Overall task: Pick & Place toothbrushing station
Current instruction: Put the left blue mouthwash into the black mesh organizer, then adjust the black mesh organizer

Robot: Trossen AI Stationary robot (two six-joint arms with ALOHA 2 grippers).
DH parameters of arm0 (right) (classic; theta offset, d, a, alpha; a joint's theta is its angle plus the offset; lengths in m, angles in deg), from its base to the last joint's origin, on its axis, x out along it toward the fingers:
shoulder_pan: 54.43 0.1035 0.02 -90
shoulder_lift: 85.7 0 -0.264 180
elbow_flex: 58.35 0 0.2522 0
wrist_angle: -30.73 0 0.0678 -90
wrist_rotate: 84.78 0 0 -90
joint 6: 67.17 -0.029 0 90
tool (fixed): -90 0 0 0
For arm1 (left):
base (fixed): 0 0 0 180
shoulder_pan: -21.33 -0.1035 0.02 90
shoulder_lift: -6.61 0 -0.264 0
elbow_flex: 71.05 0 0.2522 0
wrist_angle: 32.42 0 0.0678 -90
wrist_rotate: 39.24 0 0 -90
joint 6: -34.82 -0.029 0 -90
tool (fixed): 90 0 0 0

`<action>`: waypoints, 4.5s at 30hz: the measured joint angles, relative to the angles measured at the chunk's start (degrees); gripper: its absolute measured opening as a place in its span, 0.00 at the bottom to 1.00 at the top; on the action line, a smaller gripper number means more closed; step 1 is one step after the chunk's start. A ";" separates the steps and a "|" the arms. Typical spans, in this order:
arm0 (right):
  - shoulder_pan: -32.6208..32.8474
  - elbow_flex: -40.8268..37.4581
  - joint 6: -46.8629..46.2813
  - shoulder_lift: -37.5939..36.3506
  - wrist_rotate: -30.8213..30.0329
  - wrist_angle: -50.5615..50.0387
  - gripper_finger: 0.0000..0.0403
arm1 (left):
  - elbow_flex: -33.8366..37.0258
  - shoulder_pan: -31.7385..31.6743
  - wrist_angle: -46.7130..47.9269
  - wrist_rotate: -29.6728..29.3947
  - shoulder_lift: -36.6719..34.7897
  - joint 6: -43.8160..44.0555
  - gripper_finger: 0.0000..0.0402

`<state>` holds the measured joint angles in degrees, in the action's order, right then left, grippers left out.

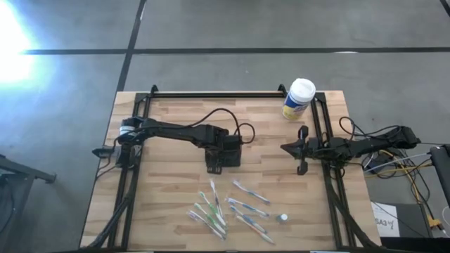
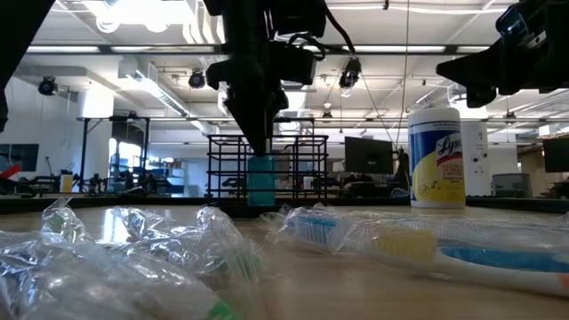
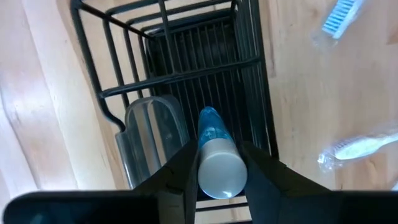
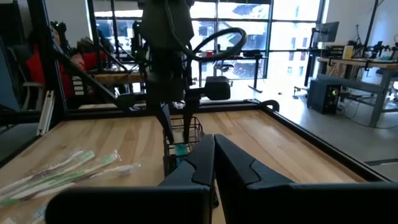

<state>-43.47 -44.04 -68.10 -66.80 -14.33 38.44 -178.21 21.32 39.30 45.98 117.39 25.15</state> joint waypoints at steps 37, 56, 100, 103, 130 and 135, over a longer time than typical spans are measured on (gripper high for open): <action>-0.01 0.00 0.07 0.02 0.00 -0.22 0.02 | -4.53 -0.59 2.04 -0.85 -3.24 -1.16 0.42; 0.00 0.01 -4.92 3.79 0.09 0.16 0.02 | 54.36 -1.09 -43.62 -25.90 -49.81 31.63 0.08; -1.12 30.59 -12.53 78.68 8.50 20.63 0.02 | 59.56 9.25 -64.23 -25.41 -20.58 53.41 0.01; -1.40 30.32 -13.80 78.84 6.34 20.82 0.02 | 58.55 9.51 -63.94 -25.52 -19.41 53.31 0.01; -2.14 29.53 -18.78 79.06 1.55 19.14 0.02 | 57.76 13.22 -63.26 -24.26 -18.93 54.50 0.01; -2.14 29.53 -18.87 79.03 1.53 19.02 0.02 | 57.34 13.25 -62.58 -24.23 -18.93 54.22 0.01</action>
<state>-45.61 -14.51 -86.97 12.23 -12.80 57.46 -120.87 34.57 -23.27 21.75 98.47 79.37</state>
